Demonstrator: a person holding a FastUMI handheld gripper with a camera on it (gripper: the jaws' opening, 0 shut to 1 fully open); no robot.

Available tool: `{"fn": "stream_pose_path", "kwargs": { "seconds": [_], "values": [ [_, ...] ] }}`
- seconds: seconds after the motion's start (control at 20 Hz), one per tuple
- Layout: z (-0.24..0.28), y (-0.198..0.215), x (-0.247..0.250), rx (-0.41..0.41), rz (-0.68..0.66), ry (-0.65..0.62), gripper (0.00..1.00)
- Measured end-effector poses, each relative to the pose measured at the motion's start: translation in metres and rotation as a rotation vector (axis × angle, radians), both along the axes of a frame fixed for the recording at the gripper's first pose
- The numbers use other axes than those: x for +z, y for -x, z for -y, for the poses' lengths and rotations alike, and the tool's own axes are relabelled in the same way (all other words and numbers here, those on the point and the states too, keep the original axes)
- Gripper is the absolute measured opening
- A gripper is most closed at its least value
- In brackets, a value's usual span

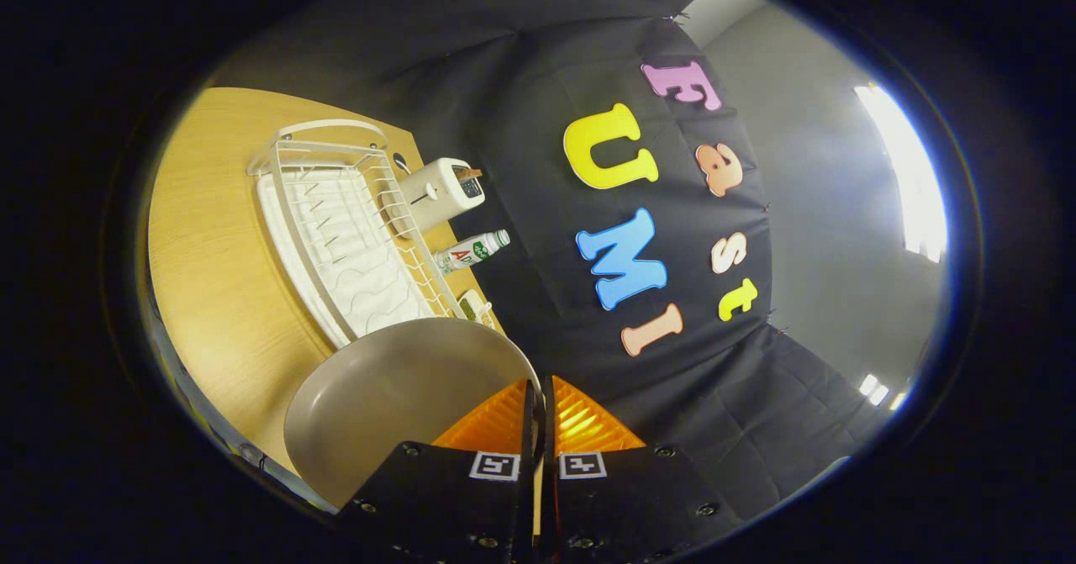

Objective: Take the plate from the dish rack, then take the spoon from the basket and place it into the plate.

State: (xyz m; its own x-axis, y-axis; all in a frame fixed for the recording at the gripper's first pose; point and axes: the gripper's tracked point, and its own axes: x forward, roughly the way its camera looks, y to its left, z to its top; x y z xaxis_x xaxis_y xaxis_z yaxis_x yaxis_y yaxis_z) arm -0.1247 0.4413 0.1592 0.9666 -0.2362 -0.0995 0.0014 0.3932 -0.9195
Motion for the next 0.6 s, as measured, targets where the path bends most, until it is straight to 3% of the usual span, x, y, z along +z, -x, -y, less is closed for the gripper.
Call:
{"fn": "stream_pose_path", "kwargs": {
  "seconds": [0.6],
  "values": [
    [0.027,-0.004,-0.068,-0.093,-0.104,-0.206,0.03]
  ]
}}
